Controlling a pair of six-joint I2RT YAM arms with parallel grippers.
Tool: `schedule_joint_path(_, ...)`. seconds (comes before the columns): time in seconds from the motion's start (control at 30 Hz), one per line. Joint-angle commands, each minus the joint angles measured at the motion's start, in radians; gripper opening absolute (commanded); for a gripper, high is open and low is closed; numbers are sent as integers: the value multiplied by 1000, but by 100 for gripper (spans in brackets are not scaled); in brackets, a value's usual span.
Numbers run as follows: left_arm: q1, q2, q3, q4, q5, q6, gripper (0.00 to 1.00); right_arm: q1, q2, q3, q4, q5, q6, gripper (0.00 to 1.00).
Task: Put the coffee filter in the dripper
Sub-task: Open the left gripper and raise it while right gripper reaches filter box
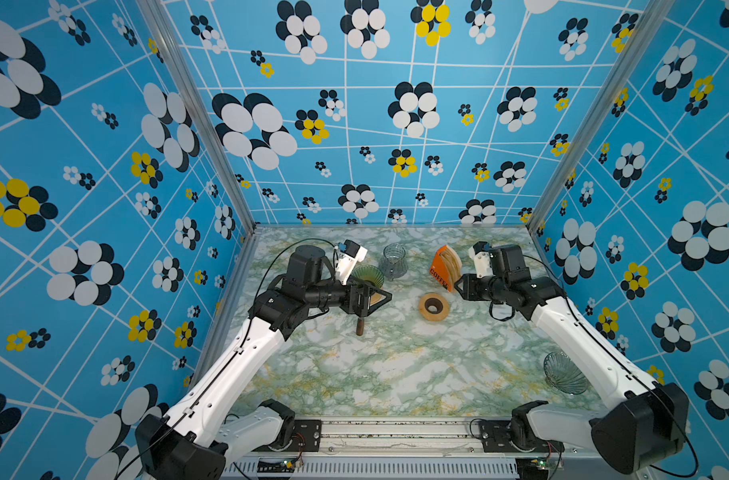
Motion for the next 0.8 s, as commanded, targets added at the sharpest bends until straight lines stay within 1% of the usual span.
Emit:
schedule_joint_path(0.0,-37,77,132,-18,50,67,99,-45,60,12,56,-37,-17,38)
schedule_joint_path(0.03,-47,92,153,-21,40,84,99,-52,75,13,68,-38,-17,38)
schedule_joint_path(0.17,-65,126,173,-3,30,131,99,-89,144,32,112,-61,-24,30)
schedule_joint_path(0.3,-66,120,123,21,47,146,99,-113,216,93,93,-96,-46,25)
schedule_joint_path(0.4,-70,110,85,49,52,129,99,-126,263,123,95,-106,-45,23)
schedule_joint_path(0.6,-99,112,90,12,37,140,99,-129,362,204,90,-116,-46,20)
schedule_joint_path(0.77,-102,117,92,3,33,143,99,-128,437,269,67,-121,-46,17)
